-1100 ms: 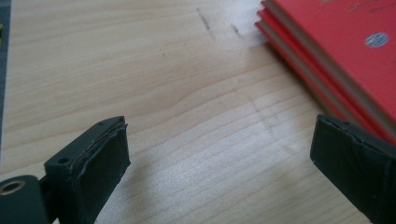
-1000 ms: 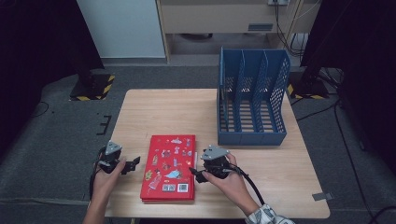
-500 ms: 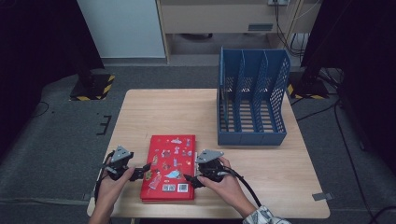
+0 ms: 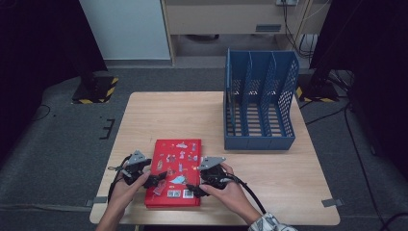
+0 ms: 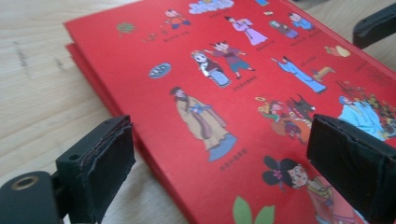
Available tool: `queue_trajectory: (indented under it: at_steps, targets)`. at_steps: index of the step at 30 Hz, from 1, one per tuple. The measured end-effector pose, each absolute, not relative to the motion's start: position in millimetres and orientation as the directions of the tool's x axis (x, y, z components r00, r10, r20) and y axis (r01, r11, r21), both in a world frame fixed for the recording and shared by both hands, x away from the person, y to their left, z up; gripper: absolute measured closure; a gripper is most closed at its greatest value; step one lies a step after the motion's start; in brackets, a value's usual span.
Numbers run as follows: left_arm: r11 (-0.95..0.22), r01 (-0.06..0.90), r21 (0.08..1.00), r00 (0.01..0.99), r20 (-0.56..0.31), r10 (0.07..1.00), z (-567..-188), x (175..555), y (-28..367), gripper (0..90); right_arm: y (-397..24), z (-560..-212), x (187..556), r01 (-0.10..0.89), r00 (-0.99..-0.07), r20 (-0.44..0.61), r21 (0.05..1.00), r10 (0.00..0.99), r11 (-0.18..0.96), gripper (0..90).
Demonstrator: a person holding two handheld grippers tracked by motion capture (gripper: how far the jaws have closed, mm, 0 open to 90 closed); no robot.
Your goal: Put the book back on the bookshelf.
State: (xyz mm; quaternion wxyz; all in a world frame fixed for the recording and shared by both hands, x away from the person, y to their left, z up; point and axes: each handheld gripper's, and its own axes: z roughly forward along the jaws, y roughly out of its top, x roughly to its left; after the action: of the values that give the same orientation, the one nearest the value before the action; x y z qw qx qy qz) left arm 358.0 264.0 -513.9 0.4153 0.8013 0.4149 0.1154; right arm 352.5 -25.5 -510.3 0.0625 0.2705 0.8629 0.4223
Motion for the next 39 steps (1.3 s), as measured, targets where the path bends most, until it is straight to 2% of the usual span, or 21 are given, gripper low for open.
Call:
queue_trajectory:
  at_steps: [8, 15, 17, 20, 25, 39]
  targets:
    - [-0.317, 0.58, 0.751, 0.631, -0.168, 0.757, -516.8, 360.5, 263.2, 3.6, -23.8, -512.4, 354.1, 0.425, -0.844, 0.14, 0.763, 0.517, 0.488, 8.7]
    - [-0.299, 0.594, 0.747, 0.631, -0.202, 0.749, -520.2, 364.9, 266.0, 1.6, -23.2, -514.2, 356.6, 0.442, -0.839, 0.159, 0.757, 0.521, 0.481, 5.7]
    - [-0.282, 0.612, 0.739, 0.627, -0.236, 0.742, -522.4, 367.2, 267.4, 1.9, -23.4, -515.2, 357.6, 0.448, -0.836, 0.166, 0.757, 0.523, 0.475, 4.8]
    - [-0.286, 0.609, 0.739, 0.632, -0.235, 0.739, -522.8, 369.0, 267.5, 0.3, -24.2, -517.2, 359.5, 0.469, -0.829, 0.193, 0.751, 0.525, 0.464, 3.4]
    - [-0.294, 0.605, 0.74, 0.632, -0.222, 0.742, -521.2, 369.0, 266.0, 0.8, -24.2, -521.7, 364.2, 0.505, -0.816, 0.242, 0.742, 0.526, 0.442, 0.8]
    - [-0.277, 0.605, 0.746, 0.617, -0.22, 0.756, -517.3, 368.2, 268.4, 9.3, -25.1, -525.6, 367.8, 0.531, -0.803, 0.282, 0.739, 0.525, 0.415, 0.2]
